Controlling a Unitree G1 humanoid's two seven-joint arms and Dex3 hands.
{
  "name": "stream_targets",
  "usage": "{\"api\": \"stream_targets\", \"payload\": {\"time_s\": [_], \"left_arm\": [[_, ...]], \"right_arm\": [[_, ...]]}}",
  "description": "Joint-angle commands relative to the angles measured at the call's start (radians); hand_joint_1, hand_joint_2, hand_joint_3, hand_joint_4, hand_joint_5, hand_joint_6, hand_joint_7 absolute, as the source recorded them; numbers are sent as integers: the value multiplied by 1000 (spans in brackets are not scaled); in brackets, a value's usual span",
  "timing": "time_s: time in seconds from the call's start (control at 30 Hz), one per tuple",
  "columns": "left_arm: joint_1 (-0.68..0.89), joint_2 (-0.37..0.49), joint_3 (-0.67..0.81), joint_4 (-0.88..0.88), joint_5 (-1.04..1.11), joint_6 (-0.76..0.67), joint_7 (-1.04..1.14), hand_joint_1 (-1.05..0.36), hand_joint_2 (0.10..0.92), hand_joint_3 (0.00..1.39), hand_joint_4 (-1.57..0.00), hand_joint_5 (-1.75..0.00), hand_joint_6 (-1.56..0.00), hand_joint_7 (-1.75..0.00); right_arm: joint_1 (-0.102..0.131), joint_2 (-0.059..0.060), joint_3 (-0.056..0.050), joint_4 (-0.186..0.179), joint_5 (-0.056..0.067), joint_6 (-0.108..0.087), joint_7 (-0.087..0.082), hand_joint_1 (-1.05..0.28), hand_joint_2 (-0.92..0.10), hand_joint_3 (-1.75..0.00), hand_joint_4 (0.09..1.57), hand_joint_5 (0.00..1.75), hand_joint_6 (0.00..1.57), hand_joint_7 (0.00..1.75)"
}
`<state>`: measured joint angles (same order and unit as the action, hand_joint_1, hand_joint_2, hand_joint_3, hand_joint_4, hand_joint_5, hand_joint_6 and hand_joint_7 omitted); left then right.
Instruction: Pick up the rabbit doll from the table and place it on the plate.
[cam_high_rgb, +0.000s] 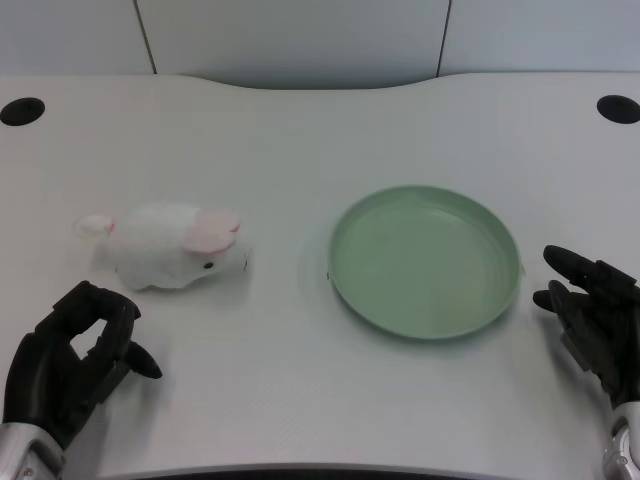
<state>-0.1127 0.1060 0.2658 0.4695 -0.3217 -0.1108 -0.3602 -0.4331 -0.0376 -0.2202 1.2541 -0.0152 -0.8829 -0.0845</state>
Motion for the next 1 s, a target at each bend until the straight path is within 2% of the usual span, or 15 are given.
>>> {"api": "stream_targets", "payload": {"time_s": [0.03,0.1,0.13,0.2,0.27,0.33,0.43,0.5,0.6,0.7,0.8,0.87,0.97,1.0], "left_arm": [[8,11,0,-1,4,-15,-5,-553,921,571,-708,-1746,-460,-1633],[5,11,2,7,1,-18,-10,-551,921,564,-711,-1746,-447,-1645],[6,11,1,2,-1,-14,-11,-550,921,562,-713,-1746,-442,-1650],[7,12,-1,-1,1,-14,-9,-543,921,566,-709,-1746,-434,-1673],[5,11,-1,1,2,-11,-4,-549,921,557,-715,-1746,-437,-1701],[4,11,0,1,-2,-4,-2,-552,921,548,-720,-1746,-439,-1709],[2,12,1,3,-6,-2,-5,-566,921,534,-731,-1746,-455,-1704],[4,14,0,2,-4,-4,-6,-559,921,542,-730,-1746,-455,-1692],[9,18,0,-1,-2,-11,-9,-548,921,571,-722,-1746,-451,-1669],[13,17,1,-24,-18,-12,-29,-565,921,540,-702,-1746,-444,-1666],[21,34,-28,-33,41,-101,-40,-568,921,555,-695,-1746,-413,-1705],[14,63,-57,-39,104,-181,-44,-575,921,571,-688,-1746,-398,-1713],[-7,104,-91,-79,186,-264,-30,-590,921,590,-658,-1746,-424,-1651],[-14,122,-103,-121,205,-244,-30,-602,921,576,-662,-1746,-450,-1610]], "right_arm": [[1,-7,-10,-1,17,5,3,-319,-921,-283,637,854,945,7],[0,-6,-14,0,24,2,11,-312,-921,-280,637,858,952,10],[0,-5,-14,0,24,2,9,-310,-921,-280,636,860,953,11],[1,-9,-5,-1,11,-2,-6,-315,-921,-279,639,865,951,10],[1,-9,-4,-3,14,3,-6,-318,-921,-282,635,865,951,10],[1,-10,-1,-2,11,4,-12,-324,-921,-281,635,867,956,13],[1,-11,-5,1,19,0,7,-308,-921,-284,619,863,951,10],[2,-13,-4,4,17,-7,10,-307,-921,-285,618,865,951,10],[3,-10,-2,3,12,-3,2,-325,-921,-283,619,871,951,10],[7,-4,7,-1,1,-6,-17,-321,-921,-281,612,870,947,8],[10,3,7,-6,1,-1,-17,-333,-921,-282,605,876,943,6],[11,11,0,-10,11,-7,-13,-334,-921,-276,614,888,945,7],[11,11,-4,-11,20,-5,11,-343,-921,-284,615,905,932,3],[11,9,-1,-12,17,3,11,-350,-921,-289,608,912,926,2]]}}
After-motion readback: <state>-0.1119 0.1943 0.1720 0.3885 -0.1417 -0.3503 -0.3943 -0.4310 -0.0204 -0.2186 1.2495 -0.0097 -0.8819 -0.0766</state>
